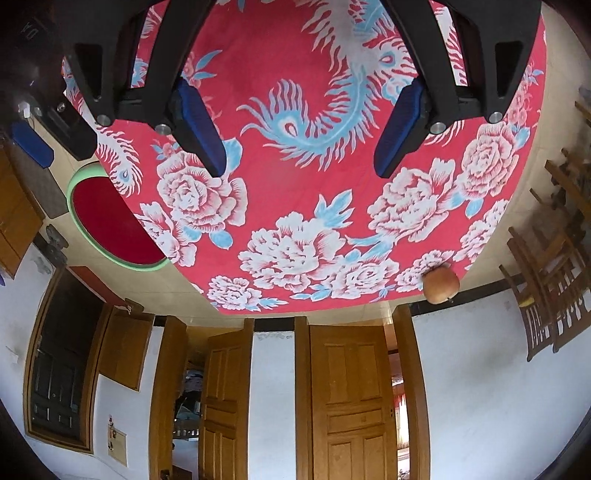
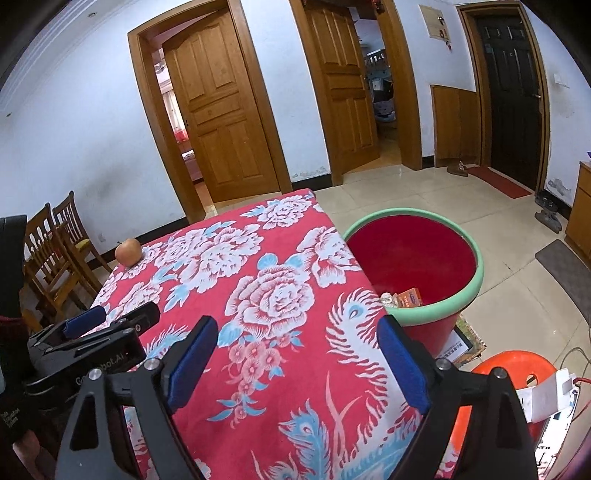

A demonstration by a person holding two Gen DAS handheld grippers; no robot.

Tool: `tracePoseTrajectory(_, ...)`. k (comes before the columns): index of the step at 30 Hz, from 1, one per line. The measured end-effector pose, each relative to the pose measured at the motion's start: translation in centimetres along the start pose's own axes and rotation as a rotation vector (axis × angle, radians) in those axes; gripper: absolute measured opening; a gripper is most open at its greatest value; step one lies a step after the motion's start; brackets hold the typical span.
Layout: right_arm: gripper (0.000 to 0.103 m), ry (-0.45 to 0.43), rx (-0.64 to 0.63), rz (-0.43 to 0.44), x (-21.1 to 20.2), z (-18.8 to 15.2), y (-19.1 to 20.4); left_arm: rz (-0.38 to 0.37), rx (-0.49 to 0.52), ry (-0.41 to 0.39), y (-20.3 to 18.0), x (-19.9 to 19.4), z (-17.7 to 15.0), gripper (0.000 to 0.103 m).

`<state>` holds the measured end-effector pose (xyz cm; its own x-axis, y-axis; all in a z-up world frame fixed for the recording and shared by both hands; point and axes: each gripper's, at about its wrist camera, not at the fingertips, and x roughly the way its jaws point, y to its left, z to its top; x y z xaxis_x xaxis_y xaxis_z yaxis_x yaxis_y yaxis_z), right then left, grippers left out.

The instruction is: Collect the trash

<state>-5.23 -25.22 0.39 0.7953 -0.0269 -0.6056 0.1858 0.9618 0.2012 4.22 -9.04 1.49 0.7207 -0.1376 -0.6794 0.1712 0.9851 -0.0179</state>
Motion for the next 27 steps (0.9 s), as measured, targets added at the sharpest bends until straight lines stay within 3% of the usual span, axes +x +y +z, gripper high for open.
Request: tracePoseTrajectory(27,0.09,-0.002,-0.006,0.009,-0.69,-0.46,0.67,0.009,-0.011,-0.005,0.57,-0.31,-0.36,0.082)
